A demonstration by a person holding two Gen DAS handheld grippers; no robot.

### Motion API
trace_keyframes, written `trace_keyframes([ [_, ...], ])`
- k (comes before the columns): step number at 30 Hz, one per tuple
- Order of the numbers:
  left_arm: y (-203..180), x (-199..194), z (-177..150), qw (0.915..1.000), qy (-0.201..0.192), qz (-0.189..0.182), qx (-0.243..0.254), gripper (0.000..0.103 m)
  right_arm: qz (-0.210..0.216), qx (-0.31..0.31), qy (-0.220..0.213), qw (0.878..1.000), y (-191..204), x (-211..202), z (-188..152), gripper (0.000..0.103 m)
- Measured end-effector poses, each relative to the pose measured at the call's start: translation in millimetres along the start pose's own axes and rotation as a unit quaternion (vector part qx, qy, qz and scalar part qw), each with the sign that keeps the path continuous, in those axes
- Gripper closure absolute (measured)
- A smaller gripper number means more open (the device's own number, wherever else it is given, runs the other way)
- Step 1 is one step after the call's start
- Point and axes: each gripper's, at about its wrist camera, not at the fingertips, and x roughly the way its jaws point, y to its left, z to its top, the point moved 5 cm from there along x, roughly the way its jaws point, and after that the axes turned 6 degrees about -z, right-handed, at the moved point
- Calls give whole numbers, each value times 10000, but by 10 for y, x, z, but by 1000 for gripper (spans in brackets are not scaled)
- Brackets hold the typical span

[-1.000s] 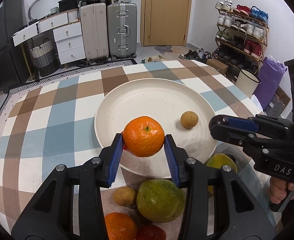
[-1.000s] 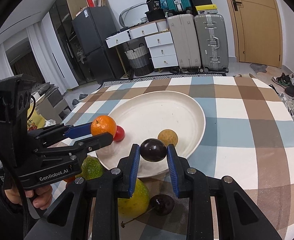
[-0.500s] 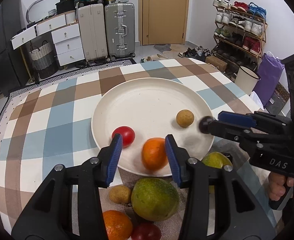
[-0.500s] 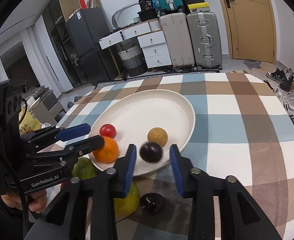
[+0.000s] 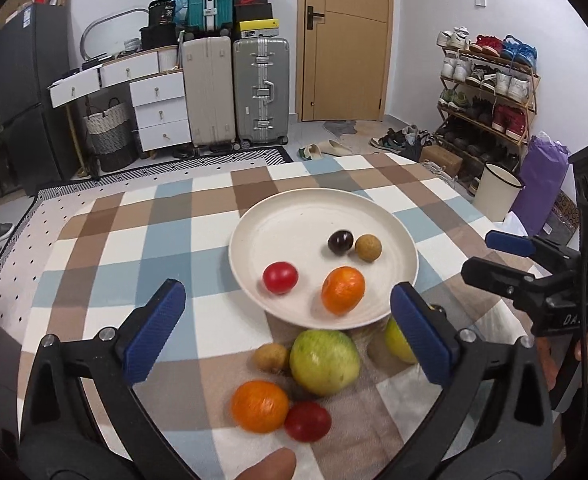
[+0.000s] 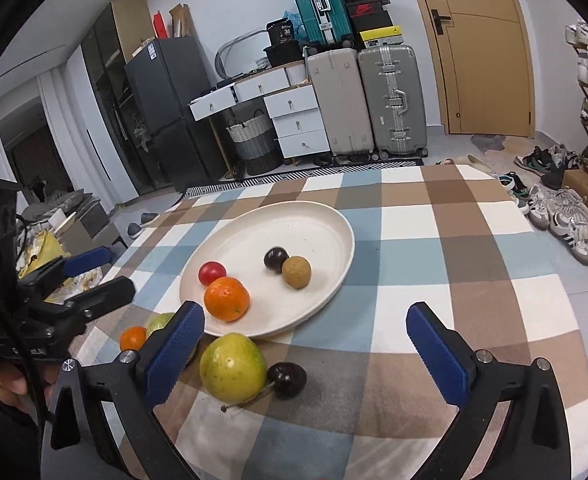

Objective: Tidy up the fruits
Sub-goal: 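Withdraw both tools back from the plate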

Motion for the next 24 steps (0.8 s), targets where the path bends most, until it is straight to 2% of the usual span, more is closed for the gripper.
trace_keyframes([
  [12, 135, -495, -432, 9995, 69, 284, -112, 1, 93, -223, 227, 9995, 191, -204, -267, 0],
  [24, 166, -603, -636, 9993, 108, 291, -185, 1, 1, -405, 188, 9990, 250, -375, -342, 0],
])
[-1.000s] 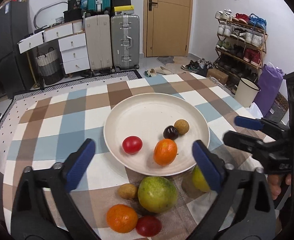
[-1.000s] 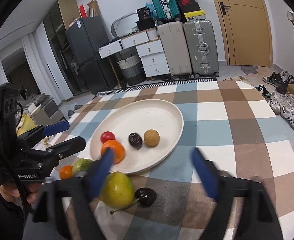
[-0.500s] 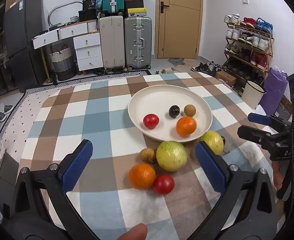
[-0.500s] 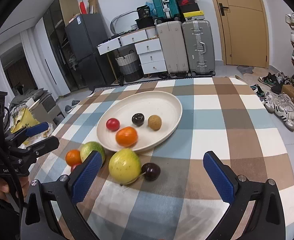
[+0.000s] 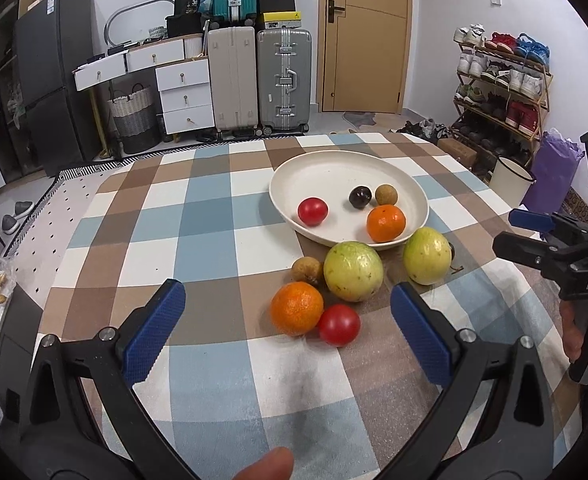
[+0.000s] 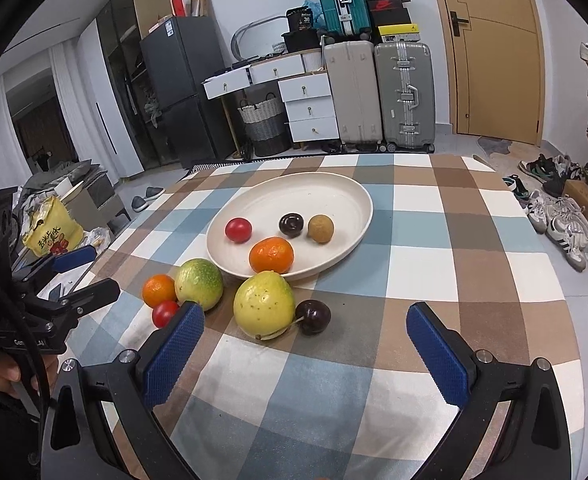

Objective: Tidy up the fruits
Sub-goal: 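Withdraw both tools back from the plate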

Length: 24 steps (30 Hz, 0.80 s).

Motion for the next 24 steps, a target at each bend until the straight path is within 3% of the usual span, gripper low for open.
trace_keyframes([
  [8, 34, 153, -59, 9999, 162, -31, -52, 1, 103, -29, -28, 9999, -3, 35, 17, 0],
  [24, 249, 408, 36, 9991, 400, 58, -148, 1, 174, -146, 307, 9993, 71, 303, 76, 0],
])
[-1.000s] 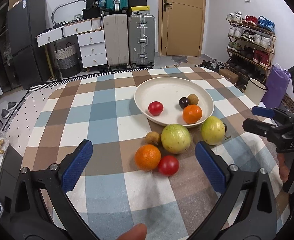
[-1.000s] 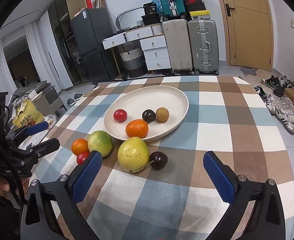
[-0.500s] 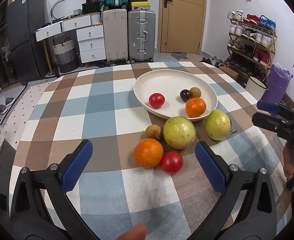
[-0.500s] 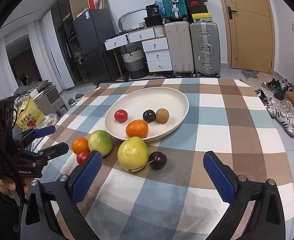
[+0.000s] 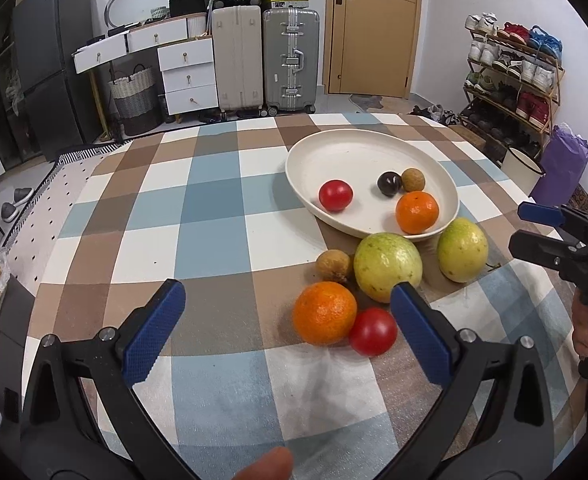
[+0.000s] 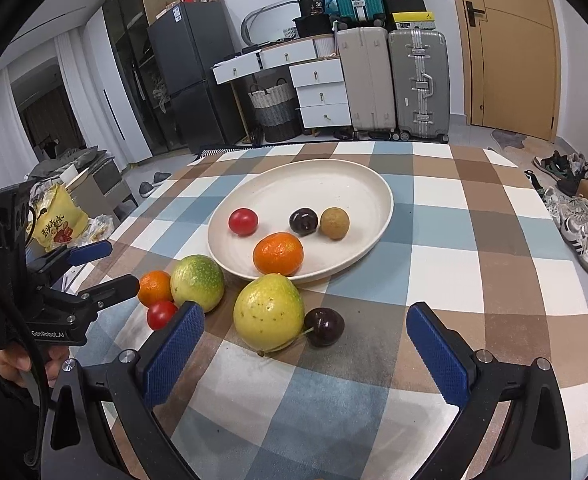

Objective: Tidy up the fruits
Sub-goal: 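Withdraw both tools back from the plate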

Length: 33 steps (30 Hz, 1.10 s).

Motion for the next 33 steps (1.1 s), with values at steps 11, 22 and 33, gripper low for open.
trace_keyframes([
  [11, 118, 172, -68, 9997, 109, 5, -198, 1, -4, -125, 98, 9999, 46, 214, 79, 0],
  [22, 177, 289, -121, 9991, 275, -4, -327, 1, 5, -327, 144, 9994, 137, 271, 0, 0],
  [33, 208, 337, -156, 9983, 296, -65, -493, 1, 2, -381, 318, 9988, 208, 386, 4, 1],
])
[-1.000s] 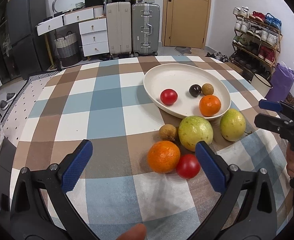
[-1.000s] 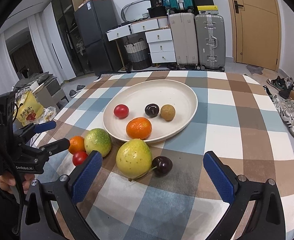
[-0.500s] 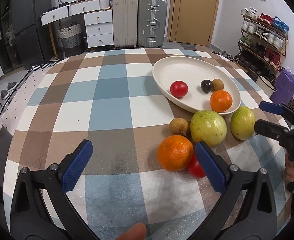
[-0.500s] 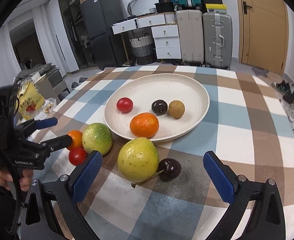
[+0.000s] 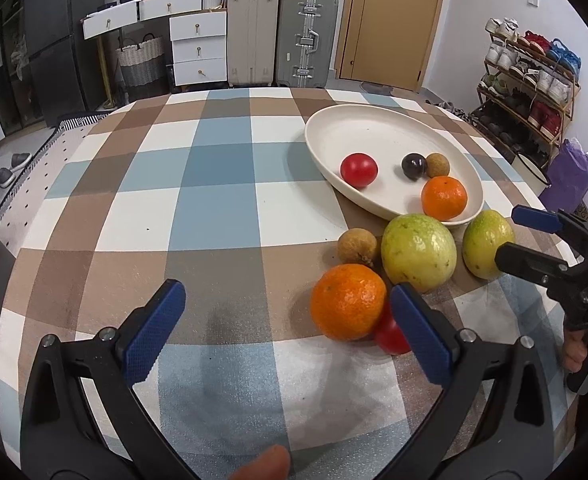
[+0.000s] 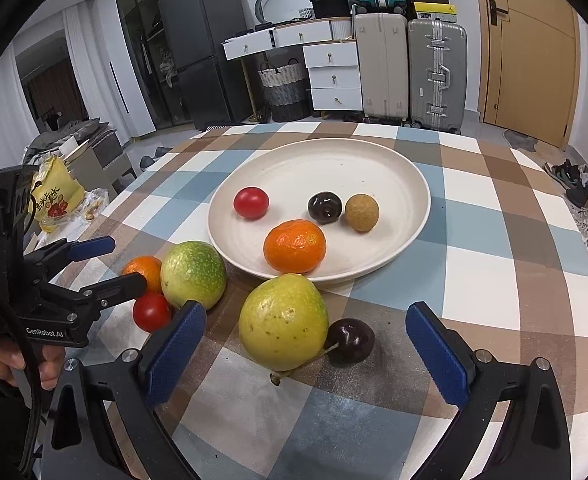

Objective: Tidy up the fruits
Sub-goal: 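Withdraw both tools back from the plate, then grasp the mandarin orange with the left tool while the right tool grasps the large yellow-green guava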

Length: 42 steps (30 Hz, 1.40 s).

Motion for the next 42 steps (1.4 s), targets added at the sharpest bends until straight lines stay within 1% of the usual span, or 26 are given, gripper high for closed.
trace_keyframes([
  [4, 64, 36, -7, 9996, 70, -138, -238, 1, 32, -28, 57, 10000, 30, 34, -4, 3],
  [7, 110, 46, -11, 9991, 62, -202, -359, 1, 7, -100, 89, 9999, 61, 64, -15, 13],
  [9, 111, 43, -6, 9993, 14, -152, -354, 1, -67, -198, 83, 9997, 90, 85, -23, 15],
  [10, 106, 42, -2, 9994, -1, -120, -320, 1, -73, -252, 74, 9996, 107, 87, -26, 21],
  [13, 80, 53, -12, 9997, 5, -117, -228, 1, -39, -317, 29, 9995, 148, 80, -25, 24],
  [16, 76, 63, -19, 9996, 27, -153, -250, 1, 0, -383, -25, 9993, 179, 63, -29, 31],
  [17, 74, 62, -20, 9996, 24, -167, -247, 3, 49, -405, -32, 9992, 193, 57, -29, 35],
  [18, 66, 59, -22, 9995, 23, -216, -245, 6, 82, -420, -30, 9991, 205, 58, -29, 36],
  [20, 47, 59, -21, 9991, 30, -342, -245, 9, 95, -449, -22, 9989, 226, 58, -40, 36],
  [22, 38, 57, -25, 9989, 23, -388, -245, 10, 90, -465, -25, 9989, 231, 55, -44, 36],
  [26, 16, 60, -30, 9983, 28, -525, -242, 18, 128, -433, -22, 9990, 226, 51, -44, 37],
  [28, 13, 67, -31, 9973, 46, -675, -278, 22, 107, -465, -22, 9989, 228, 51, -47, 37],
  [29, 13, 71, -32, 9967, 58, -749, -301, 27, 90, -494, -20, 9987, 232, 51, -49, 37],
  [30, 9, 69, -33, 9959, 64, -847, -317, 36, 83, -502, -25, 9987, 232, 50, -49, 37],
  [31, 1, 70, -33, 9950, 74, -937, -332, 40, 79, -505, -24, 9987, 233, 50, -50, 38],
  [33, -15, 69, -35, 9935, 65, -1073, -372, 51, 50, -484, -32, 9988, 223, 47, -50, 44],
  [34, -30, 67, -40, 9930, 55, -1124, -360, 54, 51, -461, -25, 9989, 215, 46, -53, 49],
  [37, -79, 61, -40, 9922, 34, -1212, -289, 64, 76, -417, -32, 9991, 197, 33, -61, 50],
  [38, -94, 55, -40, 9919, 39, -1242, -268, 66, 73, -426, -39, 9991, 200, 28, -64, 50],
  [42, -85, 46, -48, 9916, 43, -1264, -279, 66, 99, -435, -16, 9990, 203, 29, -77, 50],
])
